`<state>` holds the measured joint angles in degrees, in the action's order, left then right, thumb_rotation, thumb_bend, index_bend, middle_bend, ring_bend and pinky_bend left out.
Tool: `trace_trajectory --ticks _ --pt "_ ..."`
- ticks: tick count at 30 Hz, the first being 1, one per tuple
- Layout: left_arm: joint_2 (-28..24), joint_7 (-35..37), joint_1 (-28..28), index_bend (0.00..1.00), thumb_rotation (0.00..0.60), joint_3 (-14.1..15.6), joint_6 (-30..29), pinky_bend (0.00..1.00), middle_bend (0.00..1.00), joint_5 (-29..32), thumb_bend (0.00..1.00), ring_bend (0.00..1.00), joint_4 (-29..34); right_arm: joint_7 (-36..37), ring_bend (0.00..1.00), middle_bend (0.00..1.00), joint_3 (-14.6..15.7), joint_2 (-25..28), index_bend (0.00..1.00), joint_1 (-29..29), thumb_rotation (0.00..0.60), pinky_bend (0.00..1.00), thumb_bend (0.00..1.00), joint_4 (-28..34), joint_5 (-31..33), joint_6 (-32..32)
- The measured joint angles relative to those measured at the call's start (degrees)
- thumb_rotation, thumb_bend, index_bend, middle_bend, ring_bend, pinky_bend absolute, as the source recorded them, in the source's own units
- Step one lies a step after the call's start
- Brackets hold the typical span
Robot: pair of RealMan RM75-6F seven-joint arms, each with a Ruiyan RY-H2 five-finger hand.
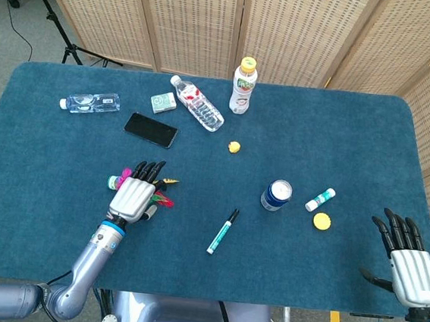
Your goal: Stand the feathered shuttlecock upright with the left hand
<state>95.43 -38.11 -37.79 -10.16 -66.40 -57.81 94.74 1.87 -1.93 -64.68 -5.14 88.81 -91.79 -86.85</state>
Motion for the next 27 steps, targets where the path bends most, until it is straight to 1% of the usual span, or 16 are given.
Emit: trace_trajectory --ticks 5,14,17,20,27 --pt "0.8 -0.7 -0.2 0.46 0.600 0.3 -0.9 0.00 0.00 -0.1 0.35 0.00 -0.5 0.4 0.00 0.00 0.1 0.0 0.10 0.1 0.600 0.00 0.04 -0.2 -0.5 -0.5" --pt "2.1 -1.9 -1.0 0.48 0.600 0.2 -0.9 0.00 0.00 1.1 0.36 0.00 -3.1 1.1 0.00 0.00 0.2 -0.1 0.10 0.4 0.600 0.00 0.04 -0.4 -1.2 -1.5" --pt "2.6 -1.9 -1.1 0.52 0.600 0.3 -0.8 0.00 0.00 1.4 0.37 0.00 -3.6 1.2 0.00 0.00 0.2 -0.2 0.10 0.4 0.600 0.00 0.04 -0.5 -1.3 -1.6" --pt "2.9 -1.4 -1.1 0.57 0.600 0.4 -1.3 0.00 0.00 0.6 0.40 0.00 -3.8 1.2 0.00 0.00 0.2 -0.4 0.10 0.4 0.600 0.00 0.03 -0.7 -1.5 -1.8" --pt "3.0 -0.5 -0.8 0.62 0.600 0.4 -2.3 0.00 0.00 -0.4 0.43 0.00 -3.9 1.1 0.00 0.00 0.2 -0.5 0.10 0.4 0.600 0.00 0.03 -1.0 -1.7 -2.0"
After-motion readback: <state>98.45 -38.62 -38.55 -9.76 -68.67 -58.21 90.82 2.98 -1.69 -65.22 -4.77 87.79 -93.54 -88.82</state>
